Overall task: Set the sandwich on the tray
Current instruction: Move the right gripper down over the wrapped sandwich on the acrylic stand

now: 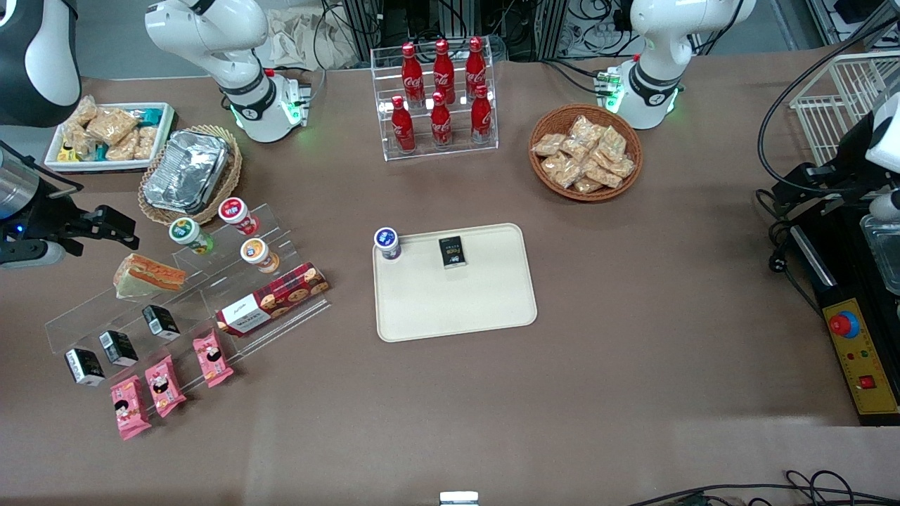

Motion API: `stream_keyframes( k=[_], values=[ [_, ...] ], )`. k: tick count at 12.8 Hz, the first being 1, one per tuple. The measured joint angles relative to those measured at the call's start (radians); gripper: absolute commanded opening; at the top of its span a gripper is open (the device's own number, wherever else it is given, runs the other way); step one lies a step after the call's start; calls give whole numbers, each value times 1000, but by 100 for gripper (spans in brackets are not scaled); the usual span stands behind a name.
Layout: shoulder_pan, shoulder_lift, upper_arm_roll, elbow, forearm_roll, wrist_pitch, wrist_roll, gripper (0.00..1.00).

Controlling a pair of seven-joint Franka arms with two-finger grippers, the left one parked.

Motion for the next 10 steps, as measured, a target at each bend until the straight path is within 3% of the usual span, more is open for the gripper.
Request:
stream_keyframes(
  k=[5, 10],
  values=[
    [-2, 8, -2, 5, 0, 6, 41, 99],
    [-2, 13, -4, 18, -33, 14, 339, 98]
  ],
)
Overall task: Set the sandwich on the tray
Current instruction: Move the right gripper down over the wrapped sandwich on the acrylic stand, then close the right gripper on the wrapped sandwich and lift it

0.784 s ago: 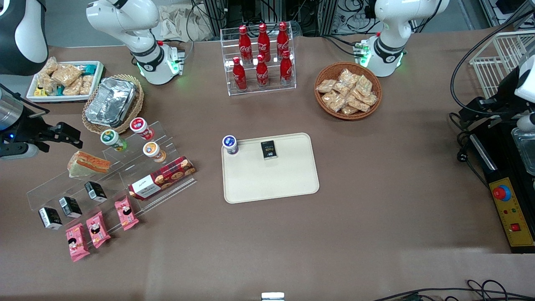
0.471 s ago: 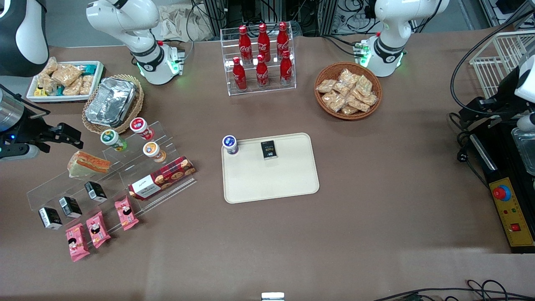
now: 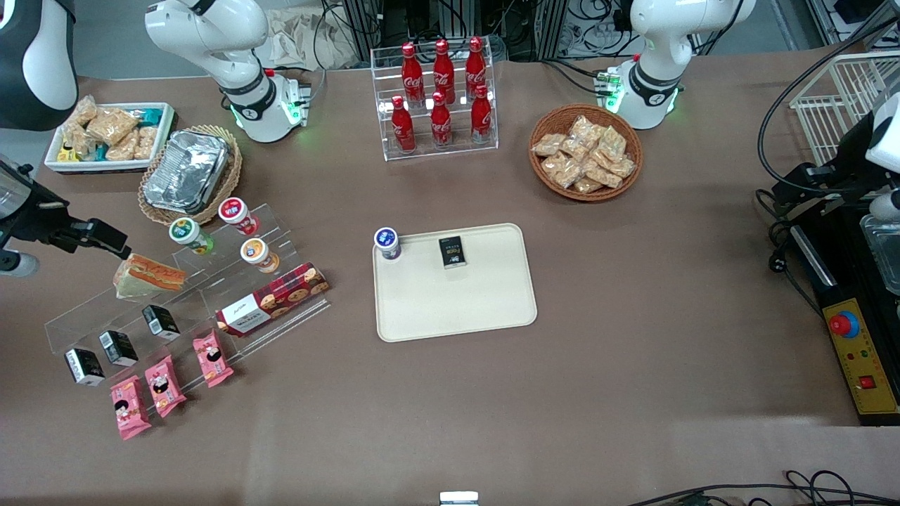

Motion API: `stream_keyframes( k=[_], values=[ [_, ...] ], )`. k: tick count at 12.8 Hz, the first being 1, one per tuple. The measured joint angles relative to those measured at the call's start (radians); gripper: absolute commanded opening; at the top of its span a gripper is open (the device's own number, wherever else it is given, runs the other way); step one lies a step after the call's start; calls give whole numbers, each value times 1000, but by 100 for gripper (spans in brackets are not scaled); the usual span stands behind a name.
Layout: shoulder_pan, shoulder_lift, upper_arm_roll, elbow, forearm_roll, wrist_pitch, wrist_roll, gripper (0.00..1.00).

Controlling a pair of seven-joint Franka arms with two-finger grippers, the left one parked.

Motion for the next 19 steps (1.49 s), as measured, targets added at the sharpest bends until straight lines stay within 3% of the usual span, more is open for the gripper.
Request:
stream_keyframes(
  k=[11, 15, 19],
  values=[
    [-109, 105, -20, -2, -7, -9, 696, 99],
    [-180, 149, -20, -58, 35, 94, 887, 99],
    [-191, 156, -17, -172, 44, 243, 1015, 99]
  ],
)
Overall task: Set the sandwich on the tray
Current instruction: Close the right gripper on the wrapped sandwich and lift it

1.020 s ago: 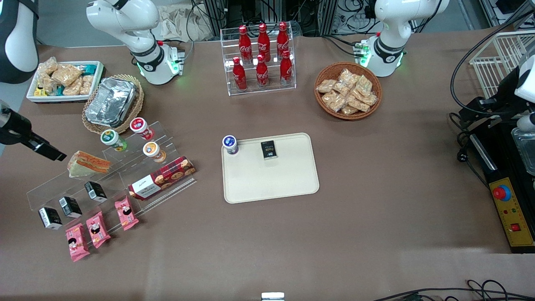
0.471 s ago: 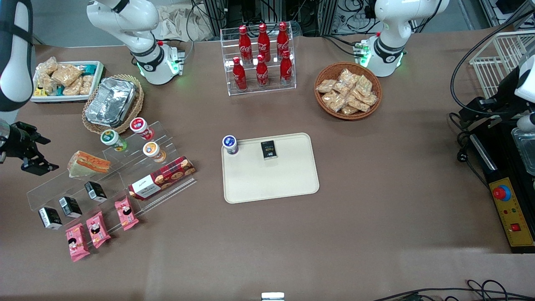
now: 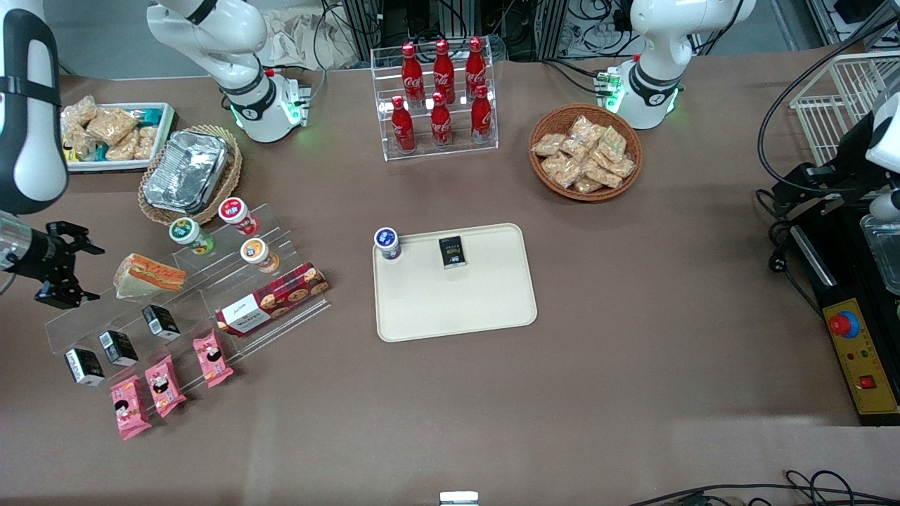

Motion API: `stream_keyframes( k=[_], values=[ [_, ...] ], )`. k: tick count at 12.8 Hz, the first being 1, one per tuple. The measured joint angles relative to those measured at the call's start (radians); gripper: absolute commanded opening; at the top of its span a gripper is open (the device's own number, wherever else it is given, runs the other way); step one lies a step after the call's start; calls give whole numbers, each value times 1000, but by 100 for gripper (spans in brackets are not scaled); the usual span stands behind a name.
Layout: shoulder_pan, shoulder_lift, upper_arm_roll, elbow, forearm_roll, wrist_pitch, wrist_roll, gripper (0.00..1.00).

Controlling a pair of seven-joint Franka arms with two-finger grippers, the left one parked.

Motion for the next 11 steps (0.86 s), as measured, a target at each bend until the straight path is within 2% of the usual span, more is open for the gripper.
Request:
stream_keyframes(
  k=[6, 11],
  values=[
    [0, -1, 2, -132, 1, 173, 78, 98],
    [2, -1, 4, -189, 2, 225, 100, 96]
  ],
)
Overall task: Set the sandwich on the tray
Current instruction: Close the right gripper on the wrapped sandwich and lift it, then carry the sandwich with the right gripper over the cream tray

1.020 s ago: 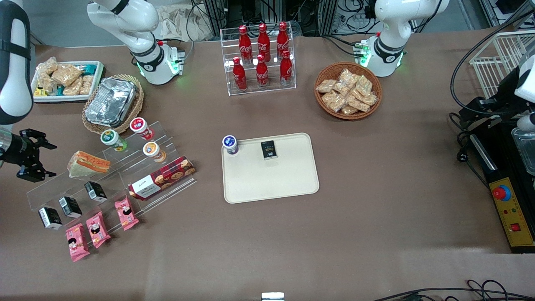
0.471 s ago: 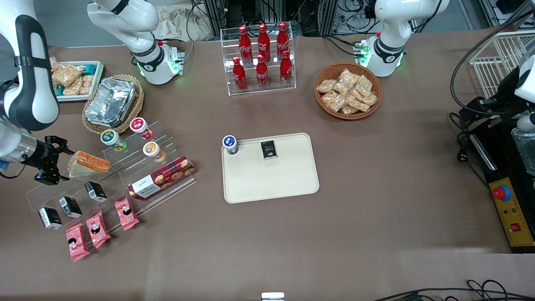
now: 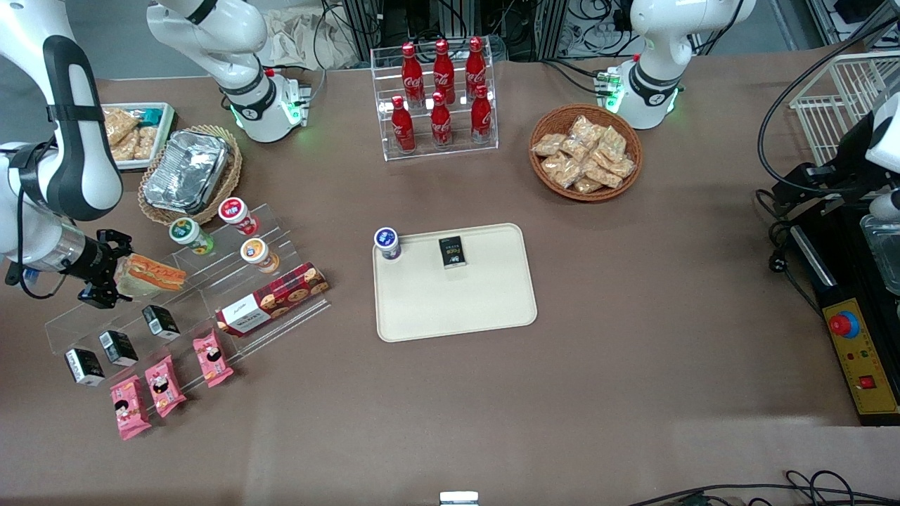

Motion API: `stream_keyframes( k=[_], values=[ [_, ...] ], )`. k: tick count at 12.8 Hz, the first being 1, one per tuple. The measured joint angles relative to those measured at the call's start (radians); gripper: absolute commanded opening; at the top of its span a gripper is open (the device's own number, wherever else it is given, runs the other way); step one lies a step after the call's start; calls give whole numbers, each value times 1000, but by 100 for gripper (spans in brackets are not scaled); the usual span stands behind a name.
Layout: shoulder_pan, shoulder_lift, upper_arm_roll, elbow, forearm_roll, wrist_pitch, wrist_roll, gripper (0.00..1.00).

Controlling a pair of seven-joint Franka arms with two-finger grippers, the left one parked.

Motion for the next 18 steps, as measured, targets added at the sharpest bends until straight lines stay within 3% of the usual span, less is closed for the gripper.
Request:
stream_keyframes(
  k=[1, 4, 9, 10, 12, 15, 18],
  values=[
    [2, 0, 0, -9, 0, 13, 4, 92],
    [6, -3, 4, -40, 0, 62, 26, 61],
    [6, -22, 6, -45, 0, 76, 40, 26],
    [6, -30, 7, -44, 0, 81, 34, 25],
    [6, -57, 7, -36, 0, 91, -2, 13],
    [6, -87, 7, 9, -1, 91, -91, 12],
    [6, -103, 8, 70, -1, 30, -334, 14]
  ],
)
